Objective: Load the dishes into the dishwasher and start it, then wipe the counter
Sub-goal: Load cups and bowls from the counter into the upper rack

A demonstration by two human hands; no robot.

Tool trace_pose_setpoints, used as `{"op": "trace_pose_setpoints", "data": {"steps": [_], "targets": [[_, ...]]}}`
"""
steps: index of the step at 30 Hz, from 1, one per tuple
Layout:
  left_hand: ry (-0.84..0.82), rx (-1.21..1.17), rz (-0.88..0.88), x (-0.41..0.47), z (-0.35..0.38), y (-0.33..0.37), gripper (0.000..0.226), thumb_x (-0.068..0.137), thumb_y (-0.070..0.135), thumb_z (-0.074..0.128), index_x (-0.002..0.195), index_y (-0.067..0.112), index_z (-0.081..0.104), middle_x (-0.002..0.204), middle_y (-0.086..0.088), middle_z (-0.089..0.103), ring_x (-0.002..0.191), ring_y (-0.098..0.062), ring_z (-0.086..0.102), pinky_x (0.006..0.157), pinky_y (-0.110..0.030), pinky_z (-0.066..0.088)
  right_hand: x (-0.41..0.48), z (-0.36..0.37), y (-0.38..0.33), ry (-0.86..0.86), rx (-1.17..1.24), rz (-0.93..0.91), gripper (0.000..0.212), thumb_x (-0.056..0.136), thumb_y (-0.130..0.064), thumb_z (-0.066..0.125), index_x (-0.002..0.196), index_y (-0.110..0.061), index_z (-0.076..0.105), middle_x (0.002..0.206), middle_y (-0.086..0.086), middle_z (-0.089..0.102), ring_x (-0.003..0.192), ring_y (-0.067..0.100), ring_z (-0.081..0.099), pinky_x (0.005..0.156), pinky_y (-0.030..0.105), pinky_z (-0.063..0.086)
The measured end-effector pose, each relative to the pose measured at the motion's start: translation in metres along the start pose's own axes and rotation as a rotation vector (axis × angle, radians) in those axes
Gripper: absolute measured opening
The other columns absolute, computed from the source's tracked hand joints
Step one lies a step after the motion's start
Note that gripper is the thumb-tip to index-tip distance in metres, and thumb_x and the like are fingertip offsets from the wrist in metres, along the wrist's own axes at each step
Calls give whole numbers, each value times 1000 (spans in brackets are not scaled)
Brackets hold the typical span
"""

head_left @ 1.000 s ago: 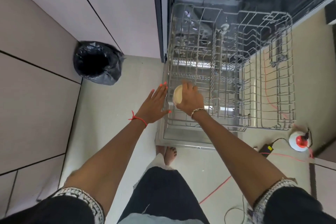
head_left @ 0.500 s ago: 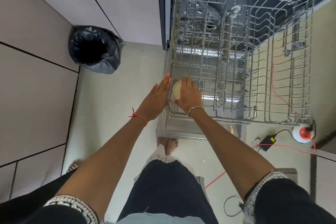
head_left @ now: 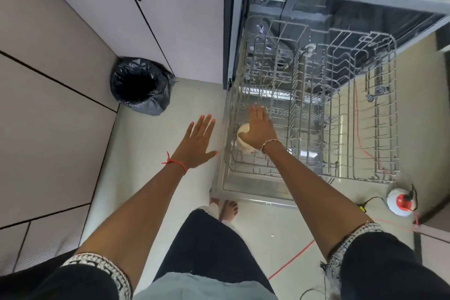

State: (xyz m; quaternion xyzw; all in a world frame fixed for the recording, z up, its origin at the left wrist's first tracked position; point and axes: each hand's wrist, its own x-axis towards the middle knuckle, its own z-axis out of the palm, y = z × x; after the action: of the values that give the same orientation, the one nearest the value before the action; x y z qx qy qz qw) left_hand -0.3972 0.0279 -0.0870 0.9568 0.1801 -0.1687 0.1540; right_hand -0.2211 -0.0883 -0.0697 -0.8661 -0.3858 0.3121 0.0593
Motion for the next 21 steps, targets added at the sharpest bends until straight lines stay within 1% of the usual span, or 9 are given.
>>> {"op": "trace_pose_setpoints", "data": {"steps": [2,5,6,8,9,12,15,18,21], "targets": [[35,-31,-35,-10,-15,-11,89,89,55,47,149,6,5,157,-13,-2,145,-30,-7,115,-42,-6,1,-19,-21,58,-19,-94,86,85,-37,57,149,-11,6,157,12,0,144,30,-3,117,48,8],[92,-48,-81,-19,-42,-31,98,76,69,27,147,2,20,155,-15,16,145,-31,7,115,-44,-1,7,-42,-59,109,-78,-229,83,87,-38,56,148,-11,7,157,9,1,145,25,-1,117,42,4],[100,-49,-94,-20,-48,-38,99,74,70,25,146,1,24,154,-15,21,144,-31,11,115,-44,1,10,-46,-70,106,-100,-266,83,87,-39,54,149,-11,6,157,8,0,145,23,-2,117,41,4],[131,-53,-122,-20,-63,-59,97,75,69,33,144,0,28,152,-15,27,144,-31,15,115,-43,2,17,-52,-96,96,-156,-330,81,89,-39,51,149,-10,4,158,8,-2,145,21,-3,118,38,3],[137,-53,-131,-20,-70,-69,96,76,68,36,144,0,28,151,-15,27,143,-31,16,115,-43,2,22,-52,-109,88,-185,-347,81,90,-39,50,149,-9,3,158,7,-3,145,20,-3,117,37,2],[154,-37,-150,-17,-88,-107,101,71,71,25,143,0,31,150,-15,31,142,-32,21,114,-44,4,39,-53,-143,71,-236,-364,79,91,-40,48,149,-10,3,158,6,-4,145,20,-3,118,38,3],[173,-28,-175,-18,-114,-155,97,72,69,28,137,-1,42,142,-16,43,137,-33,33,113,-46,10,65,-60,-184,80,-249,-364,76,92,-40,46,149,-12,6,158,6,-2,145,20,-3,119,39,5],[220,-34,-177,-22,-147,-207,101,70,71,22,143,3,31,150,-12,31,143,-29,19,115,-36,-7,92,-74,-230,105,-254,-377,73,93,-40,45,149,-11,9,157,7,1,145,21,-2,119,39,6],[296,9,-179,-23,-178,-260,106,66,74,14,147,6,22,154,-9,20,145,-26,9,115,-36,-9,121,-91,-279,166,-251,-401,70,94,-41,42,149,-9,10,157,8,2,145,21,-1,118,38,5]]}}
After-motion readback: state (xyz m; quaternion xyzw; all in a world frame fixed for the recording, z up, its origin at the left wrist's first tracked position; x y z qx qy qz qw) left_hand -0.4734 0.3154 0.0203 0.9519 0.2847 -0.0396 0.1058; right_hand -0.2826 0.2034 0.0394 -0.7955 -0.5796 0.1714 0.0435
